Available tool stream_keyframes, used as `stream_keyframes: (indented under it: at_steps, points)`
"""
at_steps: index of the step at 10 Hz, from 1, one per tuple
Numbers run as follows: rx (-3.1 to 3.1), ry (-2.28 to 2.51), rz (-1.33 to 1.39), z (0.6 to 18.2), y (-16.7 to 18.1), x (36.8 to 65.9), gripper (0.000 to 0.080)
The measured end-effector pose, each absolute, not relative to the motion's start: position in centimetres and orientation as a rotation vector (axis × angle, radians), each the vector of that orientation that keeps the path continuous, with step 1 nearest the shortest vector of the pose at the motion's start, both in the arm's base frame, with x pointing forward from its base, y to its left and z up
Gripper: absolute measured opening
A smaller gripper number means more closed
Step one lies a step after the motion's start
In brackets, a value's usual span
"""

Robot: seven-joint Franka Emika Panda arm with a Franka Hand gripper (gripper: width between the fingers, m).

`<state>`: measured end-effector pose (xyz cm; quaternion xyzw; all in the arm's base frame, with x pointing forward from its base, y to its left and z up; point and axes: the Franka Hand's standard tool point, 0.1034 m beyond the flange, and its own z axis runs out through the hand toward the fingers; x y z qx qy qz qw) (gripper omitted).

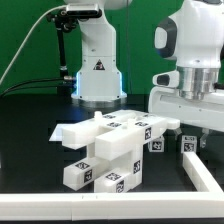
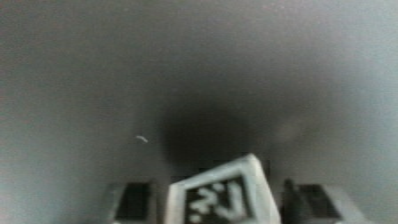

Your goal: Assemble chair

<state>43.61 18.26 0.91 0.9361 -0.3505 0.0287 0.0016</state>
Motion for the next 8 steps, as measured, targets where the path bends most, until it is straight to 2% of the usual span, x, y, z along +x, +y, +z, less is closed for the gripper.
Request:
stream_keyframes:
  at_steps: [8]
  points:
    - [2.941,-1.090,0.090,0.91,18.26,43.60,0.0284]
